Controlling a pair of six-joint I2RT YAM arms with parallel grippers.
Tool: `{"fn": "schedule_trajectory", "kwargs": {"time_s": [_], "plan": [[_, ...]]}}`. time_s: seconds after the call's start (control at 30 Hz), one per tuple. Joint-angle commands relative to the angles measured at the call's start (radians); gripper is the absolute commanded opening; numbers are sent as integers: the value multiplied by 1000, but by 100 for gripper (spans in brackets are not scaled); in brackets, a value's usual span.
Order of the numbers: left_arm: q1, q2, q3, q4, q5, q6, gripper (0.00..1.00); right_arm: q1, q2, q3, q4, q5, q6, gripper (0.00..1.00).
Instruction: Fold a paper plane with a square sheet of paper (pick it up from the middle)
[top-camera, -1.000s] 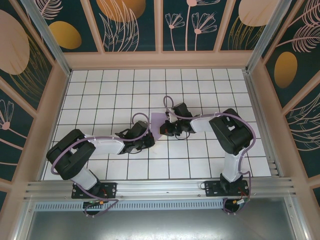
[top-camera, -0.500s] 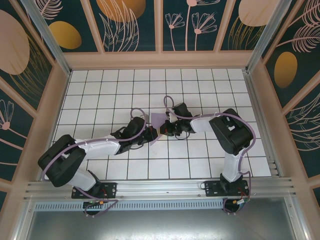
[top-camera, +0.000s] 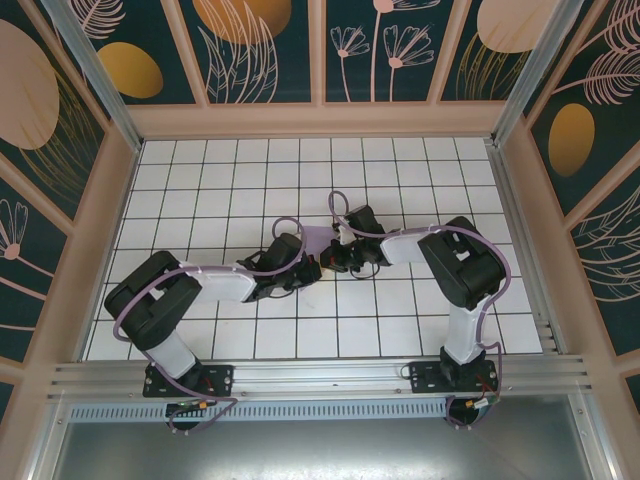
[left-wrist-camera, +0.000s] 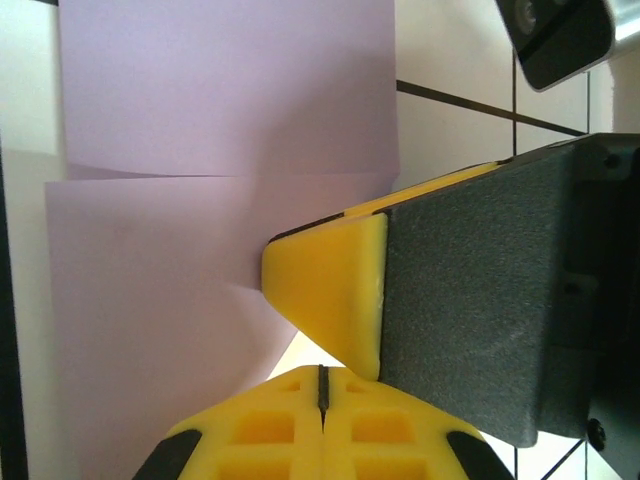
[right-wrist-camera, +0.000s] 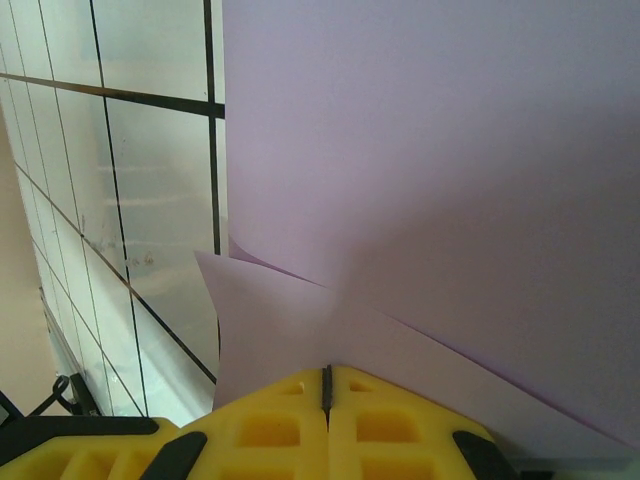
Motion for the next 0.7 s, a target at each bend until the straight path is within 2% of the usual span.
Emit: {"fn": "schedule_trajectory", "kwargs": {"time_s": [0.0,0.43,0.67], "plan": [[5,39,42,-26,-22,17,0,-6,52,-13,-61,69,3,0],[6,93,40,-59,-54,25,0,-6,54,-19,-77,80,-3,0],[5,64,-11,-64,-58,10,0,-8,57,-22,-93,100,-5,0]]}}
